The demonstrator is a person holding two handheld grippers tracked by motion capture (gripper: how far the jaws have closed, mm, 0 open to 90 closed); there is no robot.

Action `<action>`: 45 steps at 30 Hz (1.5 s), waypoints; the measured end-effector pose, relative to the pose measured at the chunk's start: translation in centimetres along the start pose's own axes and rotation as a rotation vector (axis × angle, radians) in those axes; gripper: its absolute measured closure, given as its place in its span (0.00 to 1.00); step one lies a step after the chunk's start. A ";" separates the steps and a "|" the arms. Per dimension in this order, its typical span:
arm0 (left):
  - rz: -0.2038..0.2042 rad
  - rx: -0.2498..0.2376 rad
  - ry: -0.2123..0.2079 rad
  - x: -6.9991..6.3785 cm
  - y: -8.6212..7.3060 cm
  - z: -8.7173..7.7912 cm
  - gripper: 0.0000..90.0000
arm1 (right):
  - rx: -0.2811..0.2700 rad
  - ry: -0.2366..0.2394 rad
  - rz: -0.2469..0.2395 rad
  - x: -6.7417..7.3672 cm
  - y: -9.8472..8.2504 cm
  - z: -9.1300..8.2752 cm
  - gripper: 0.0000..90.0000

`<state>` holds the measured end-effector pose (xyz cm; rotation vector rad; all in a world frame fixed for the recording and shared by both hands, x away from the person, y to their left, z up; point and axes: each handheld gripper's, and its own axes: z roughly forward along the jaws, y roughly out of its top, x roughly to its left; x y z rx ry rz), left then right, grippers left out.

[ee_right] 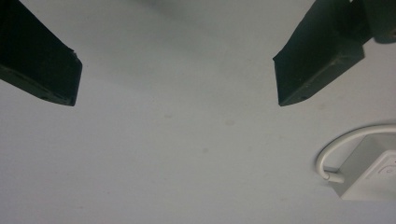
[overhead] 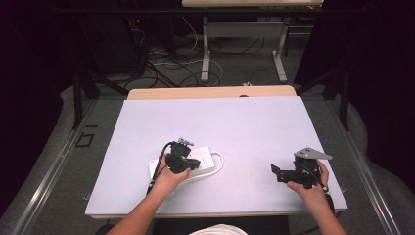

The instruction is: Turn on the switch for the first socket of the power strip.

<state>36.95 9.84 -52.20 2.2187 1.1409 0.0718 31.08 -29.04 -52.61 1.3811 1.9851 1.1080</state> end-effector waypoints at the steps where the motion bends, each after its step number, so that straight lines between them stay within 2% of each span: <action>1: -0.003 -0.001 0.004 -0.1 0.0 0.0 0.90 | 0.005 0.004 -0.004 -0.1 0.0 0.0 0.00; 2: -0.014 -0.005 0.004 -0.2 0.0 0.0 0.89 | 0.006 0.005 -0.005 -0.1 0.0 0.0 0.00; 3: 0.002 -0.005 0.008 -0.2 0.0 0.0 0.88 | 0.007 0.007 0.000 -0.2 -0.1 0.0 0.00; 10: 0.028 -0.032 0.019 -0.4 0.0 -0.3 0.77 | 0.002 0.002 0.002 -0.4 -0.2 -0.1 0.00; 12: 0.025 -0.059 0.038 -0.5 -0.1 -0.4 0.73 | 0.008 0.009 0.006 -0.3 -0.2 -0.1 0.00; 14: 0.047 -0.058 0.041 -0.3 -0.1 -0.7 0.68 | 0.010 0.007 0.006 -0.2 -0.3 -0.2 0.00; 15: 0.040 -0.074 0.047 -0.4 -0.3 -0.7 0.67 | 0.007 0.003 0.001 -0.1 -0.3 -0.3 0.00; 16: 0.052 -0.084 0.044 -0.2 -0.3 -0.8 0.66 | -0.002 -0.001 0.004 0.0 -0.2 -0.3 0.00; 18: 0.048 -0.090 0.045 0.0 -0.3 -1.0 0.63 | 0.004 0.003 0.002 0.0 -0.2 -0.5 0.01; 19: 0.042 -0.095 0.043 0.1 -0.3 -1.1 0.62 | 0.027 0.003 0.002 0.0 -0.2 -0.7 0.01; 21: 0.047 -0.108 0.044 0.3 -0.3 -1.3 0.59 | 0.003 0.004 0.007 0.0 -0.3 -0.5 0.01; 24: 0.044 -0.130 0.048 0.4 -0.2 -1.4 0.55 | 0.005 0.005 0.002 0.0 -0.3 -0.5 0.01; 25: 0.066 -0.139 0.051 0.8 -0.2 -1.7 0.53 | 0.005 0.009 0.003 0.0 -0.4 -0.4 0.01; 26: 0.062 -0.158 0.043 0.9 -0.2 -1.7 0.52 | 0.008 0.012 0.007 0.0 -0.4 -0.4 0.01; 29: 0.065 -0.168 0.053 1.2 -0.2 -2.1 0.49 | 0.007 0.006 0.005 0.0 -0.4 -0.5 0.01; 31: 0.046 -0.176 0.054 1.4 -0.2 -2.3 0.47 | 0.001 0.005 0.011 0.0 -0.4 -0.5 0.01; 35: 0.047 -0.215 0.051 2.1 -0.1 -2.9 0.41 | 0.005 0.008 0.014 0.0 -0.4 -0.5 0.01; 39: 0.015 -0.215 0.054 2.7 -0.1 -3.5 0.33 | 0.005 0.009 0.011 0.0 -0.5 -0.5 0.01; 41: -0.003 -0.212 0.039 3.0 -0.1 -3.8 0.31 | 0.006 0.009 0.013 0.0 -0.5 -0.5 0.01; 42: -0.025 -0.209 0.048 3.1 0.0 -3.9 0.28 | 0.005 0.008 0.013 0.0 -0.5 -0.6 0.01; 45: -0.041 -0.211 0.042 3.3 0.1 -4.1 0.15 | 0.006 0.002 0.017 0.0 -0.5 -0.7 0.01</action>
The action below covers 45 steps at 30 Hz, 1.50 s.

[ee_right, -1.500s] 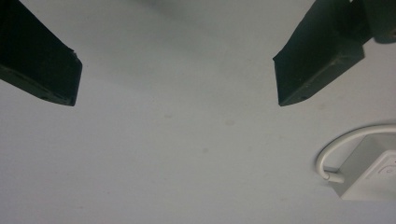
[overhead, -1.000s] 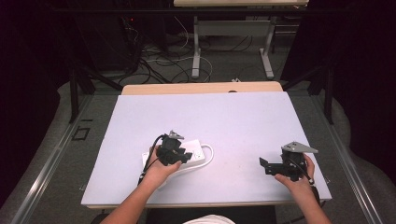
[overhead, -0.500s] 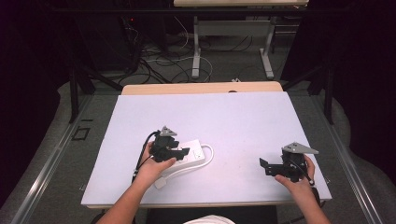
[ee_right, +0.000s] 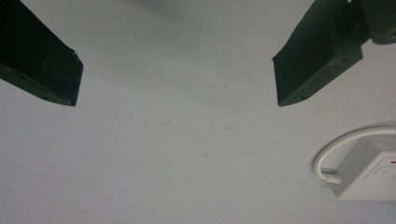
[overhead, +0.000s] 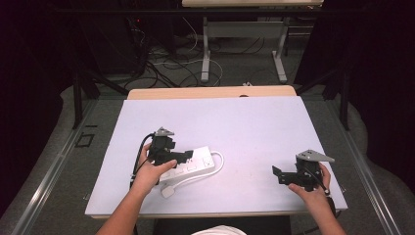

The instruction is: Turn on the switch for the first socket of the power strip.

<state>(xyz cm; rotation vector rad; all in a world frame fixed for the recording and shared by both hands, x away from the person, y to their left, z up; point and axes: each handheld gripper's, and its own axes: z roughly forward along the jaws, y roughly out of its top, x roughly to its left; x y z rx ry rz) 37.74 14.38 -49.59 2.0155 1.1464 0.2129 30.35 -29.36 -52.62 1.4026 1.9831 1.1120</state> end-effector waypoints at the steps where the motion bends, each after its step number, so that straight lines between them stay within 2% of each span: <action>1: 0.003 0.004 0.004 0.0 0.1 -0.1 0.11 | 0.000 -0.001 0.002 0.0 0.0 0.0 0.01; 3: 0.006 0.003 0.006 0.2 0.3 -0.3 0.00 | -0.001 0.001 0.006 0.0 0.0 0.0 0.01; 4: 0.003 0.001 0.000 0.3 0.5 -0.6 0.00 | -0.001 -0.003 0.002 0.0 0.1 0.0 0.01; 7: 0.003 -0.003 0.019 0.3 0.8 -1.3 0.00 | -0.006 -0.003 0.004 0.1 0.1 -0.1 0.01; 9: 0.001 -0.022 0.016 0.4 1.0 -1.9 0.00 | -0.009 -0.003 0.000 0.0 0.1 -0.1 0.01; 13: 0.018 -0.052 0.043 0.4 1.4 -3.1 0.00 | -0.014 -0.009 0.002 -0.1 0.1 -0.2 0.01; 19: -0.020 -0.085 0.030 0.5 1.5 -4.7 0.00 | -0.014 -0.006 0.010 -0.2 0.1 -0.3 0.01; 23: 0.004 -0.086 0.053 0.7 1.3 -5.7 0.00 | -0.015 -0.007 0.012 -0.2 0.1 -0.4 0.01; 31: 0.005 -0.119 0.099 1.7 0.4 -7.7 0.00 | -0.019 -0.017 0.014 -0.3 0.2 -0.5 0.01; 36: -0.029 -0.129 0.117 2.8 -0.6 -8.7 0.00 | -0.015 -0.013 0.007 -0.3 0.2 -0.5 0.01; 38: -0.046 -0.152 0.142 3.3 -1.2 -8.8 0.00 | -0.019 -0.017 0.006 -0.3 0.2 -0.5 0.01; 44: -0.059 -0.162 0.162 4.8 -2.3 -9.7 0.00 | -0.015 -0.020 0.020 -0.3 0.2 -0.6 0.01; 45: -0.065 -0.177 0.166 4.9 -2.5 -9.7 0.00 | -0.016 -0.022 0.020 -0.4 0.2 -0.6 0.01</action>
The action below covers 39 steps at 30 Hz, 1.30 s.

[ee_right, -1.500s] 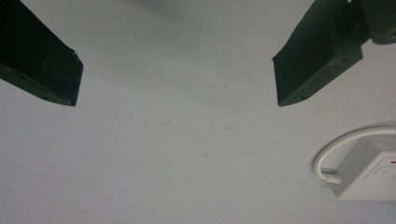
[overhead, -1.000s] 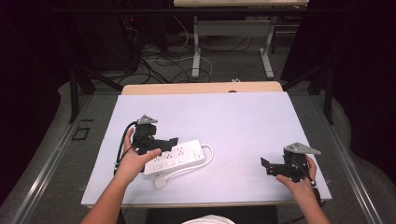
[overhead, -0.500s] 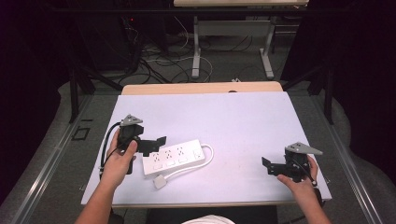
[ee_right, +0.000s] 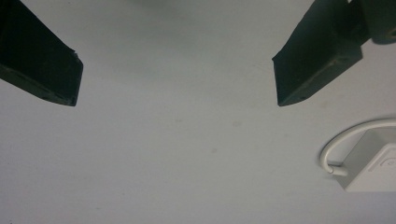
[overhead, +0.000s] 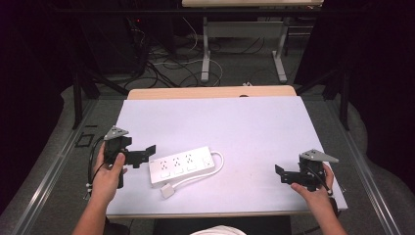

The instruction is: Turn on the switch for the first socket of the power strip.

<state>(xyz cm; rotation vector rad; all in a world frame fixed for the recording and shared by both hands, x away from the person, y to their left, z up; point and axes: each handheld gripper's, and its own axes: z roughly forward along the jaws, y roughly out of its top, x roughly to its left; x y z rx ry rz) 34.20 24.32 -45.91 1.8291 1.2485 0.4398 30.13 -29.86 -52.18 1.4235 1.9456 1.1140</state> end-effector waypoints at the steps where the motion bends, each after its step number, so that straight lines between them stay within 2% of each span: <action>1: -0.007 -0.002 0.003 0.2 -0.1 -0.2 0.00 | -0.002 0.001 0.002 0.0 0.0 0.0 0.01; 3: -0.011 0.001 0.010 0.8 -0.4 -0.6 0.00 | -0.004 -0.001 -0.006 -0.2 0.0 0.0 0.01; 4: -0.015 -0.014 0.018 1.0 -0.6 -0.7 0.00 | -0.003 -0.001 -0.001 -0.1 0.0 0.0 0.01; 5: -0.017 0.000 0.017 1.3 -0.8 -1.0 0.00 | 0.000 -0.003 -0.001 -0.1 0.0 0.0 0.01; 7: -0.030 -0.018 0.030 1.9 -1.2 -1.2 0.00 | 0.000 -0.003 0.004 -0.1 0.0 0.0 0.01; 17: -0.050 -0.032 0.040 3.6 -2.9 -2.0 0.00 | -0.009 -0.017 0.004 -0.4 0.2 -0.1 0.01; 24: -0.064 -0.049 0.048 4.2 -4.2 -1.5 0.00 | -0.006 -0.015 0.011 -0.6 0.2 -0.1 0.01; 28: -0.072 -0.042 0.050 4.6 -4.9 -1.2 0.00 | -0.011 -0.022 0.008 -0.9 0.1 -0.2 0.01; 36: -0.116 -0.028 0.053 5.4 -6.1 -0.5 0.00 | -0.008 -0.028 0.017 -1.2 0.1 -0.2 0.01; 37: -0.106 -0.023 0.060 5.6 -6.2 -0.4 0.00 | -0.008 -0.029 0.015 -1.3 0.1 -0.2 0.01; 39: -0.114 -0.015 0.067 5.8 -6.4 -0.2 0.01 | -0.004 -0.030 0.022 -1.4 0.0 -0.2 0.01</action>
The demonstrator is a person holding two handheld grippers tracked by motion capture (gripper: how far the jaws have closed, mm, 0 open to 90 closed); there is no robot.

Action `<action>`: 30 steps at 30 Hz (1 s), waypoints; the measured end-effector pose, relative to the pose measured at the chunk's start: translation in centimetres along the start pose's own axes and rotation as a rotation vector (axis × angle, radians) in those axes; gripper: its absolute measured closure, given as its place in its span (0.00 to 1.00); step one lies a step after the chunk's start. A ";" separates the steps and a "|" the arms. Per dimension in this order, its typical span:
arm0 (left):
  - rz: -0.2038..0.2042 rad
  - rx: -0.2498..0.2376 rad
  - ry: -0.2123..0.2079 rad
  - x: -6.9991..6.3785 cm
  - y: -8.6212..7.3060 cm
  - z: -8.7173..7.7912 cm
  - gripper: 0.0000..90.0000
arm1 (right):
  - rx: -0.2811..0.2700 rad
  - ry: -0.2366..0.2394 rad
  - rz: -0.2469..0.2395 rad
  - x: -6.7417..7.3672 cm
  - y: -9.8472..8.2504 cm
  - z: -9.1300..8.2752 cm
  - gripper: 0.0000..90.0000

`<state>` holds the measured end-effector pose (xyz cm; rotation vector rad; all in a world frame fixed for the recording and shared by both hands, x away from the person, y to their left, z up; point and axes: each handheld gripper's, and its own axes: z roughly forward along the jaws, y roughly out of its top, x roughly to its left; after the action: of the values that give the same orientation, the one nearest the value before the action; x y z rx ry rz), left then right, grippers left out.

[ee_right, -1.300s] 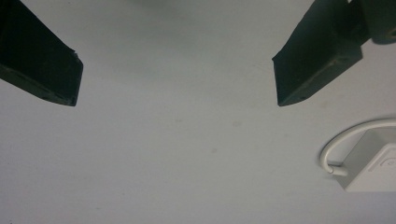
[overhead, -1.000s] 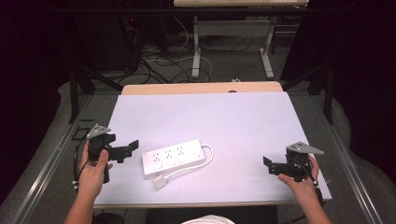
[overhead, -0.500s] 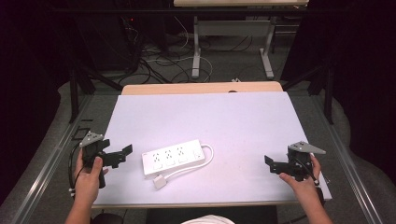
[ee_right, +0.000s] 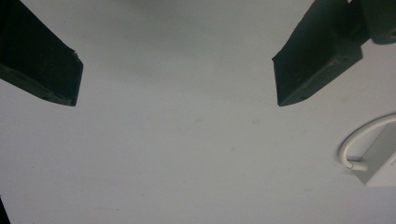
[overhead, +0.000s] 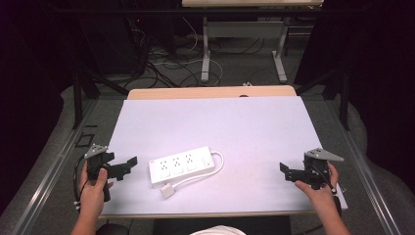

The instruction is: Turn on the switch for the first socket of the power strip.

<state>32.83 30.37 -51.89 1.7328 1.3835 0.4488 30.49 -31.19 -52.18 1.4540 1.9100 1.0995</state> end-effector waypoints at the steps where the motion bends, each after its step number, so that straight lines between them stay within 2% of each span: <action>1: 0.005 0.010 0.005 0.2 -0.1 0.0 0.00 | -0.006 -0.009 0.003 0.0 0.0 0.1 0.01; 4: -0.003 0.012 0.022 0.6 -0.4 0.3 0.01 | 0.005 -0.009 0.008 -0.3 -0.1 0.0 0.01; 8: -0.017 0.027 0.024 0.9 -0.9 0.9 0.01 | 0.006 -0.005 0.014 -0.4 -0.2 0.1 0.01; 14: 0.001 0.066 0.047 1.0 -1.6 1.9 0.01 | 0.016 -0.008 0.013 -0.6 -0.3 0.4 0.01; 16: 0.001 0.067 0.045 1.2 -1.7 2.1 0.01 | 0.016 -0.008 0.005 -0.7 -0.4 0.5 0.01; 22: -0.019 0.092 0.052 1.6 -2.2 2.7 0.01 | 0.019 -0.013 0.027 -0.8 -0.5 0.7 0.01; 26: -0.012 0.122 0.049 1.8 -2.3 2.7 0.01 | 0.033 -0.002 0.015 -0.8 -0.6 0.9 0.01; 28: -0.023 0.112 0.059 1.8 -2.4 2.9 0.01 | 0.037 -0.003 0.027 -0.6 -0.6 1.0 0.01; 30: -0.023 0.114 0.063 2.0 -2.5 2.9 0.01 | 0.037 0.001 0.012 -0.6 -0.6 1.0 0.01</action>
<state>34.07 31.12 -55.97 1.8059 1.4971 0.4224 31.14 -31.52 -53.31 1.4870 1.9345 1.0761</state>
